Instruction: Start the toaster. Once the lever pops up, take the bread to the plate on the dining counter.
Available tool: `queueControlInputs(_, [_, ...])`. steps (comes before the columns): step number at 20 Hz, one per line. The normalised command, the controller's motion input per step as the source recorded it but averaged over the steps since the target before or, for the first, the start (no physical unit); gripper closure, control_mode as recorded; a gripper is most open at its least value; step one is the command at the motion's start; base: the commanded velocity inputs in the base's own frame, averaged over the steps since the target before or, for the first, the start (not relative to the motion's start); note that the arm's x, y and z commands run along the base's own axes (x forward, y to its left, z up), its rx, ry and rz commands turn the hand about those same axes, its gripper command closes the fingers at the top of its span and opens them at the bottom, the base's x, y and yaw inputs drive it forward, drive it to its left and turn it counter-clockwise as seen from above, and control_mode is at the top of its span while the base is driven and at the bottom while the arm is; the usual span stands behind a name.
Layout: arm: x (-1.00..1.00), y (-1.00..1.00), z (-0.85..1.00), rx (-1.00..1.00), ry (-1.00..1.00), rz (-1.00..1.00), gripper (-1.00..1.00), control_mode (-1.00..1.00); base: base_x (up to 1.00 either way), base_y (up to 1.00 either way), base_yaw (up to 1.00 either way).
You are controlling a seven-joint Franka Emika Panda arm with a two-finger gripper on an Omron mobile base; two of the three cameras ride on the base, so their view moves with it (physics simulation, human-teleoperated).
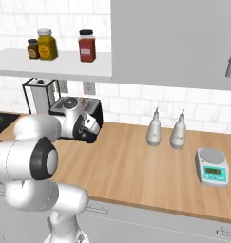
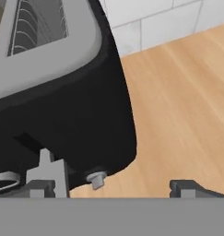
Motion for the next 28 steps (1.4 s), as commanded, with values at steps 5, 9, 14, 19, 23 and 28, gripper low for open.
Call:
queueControlInputs(5, [0.0,0.0,-0.44,0.0,0.0,-0.02,-1.0,-1.0,0.0,0.0,0.0])
queueControlInputs(9, [0.0,0.0,-0.65,0.0,0.0,-0.05,-1.0,-1.0,0.0,0.0,0.0])
queueControlInputs(14, [-0.07,0.0,-0.45,0.0,0.0,-0.04,-1.0,-1.0,0.0,0.0,0.0])
queueControlInputs(19, [-0.77,-0.18,0.72,0.14,-0.16,-0.01,-1.0,-1.0,0.0,0.0,0.0])
queueControlInputs(23, [-0.68,-0.14,1.0,0.13,-0.15,0.0,-1.0,-1.0,0.0,0.0,0.0])
queueControlInputs(28, [-0.36,-0.01,1.0,0.03,-0.01,0.04,-1.0,-1.0,0.0,0.0,0.0])
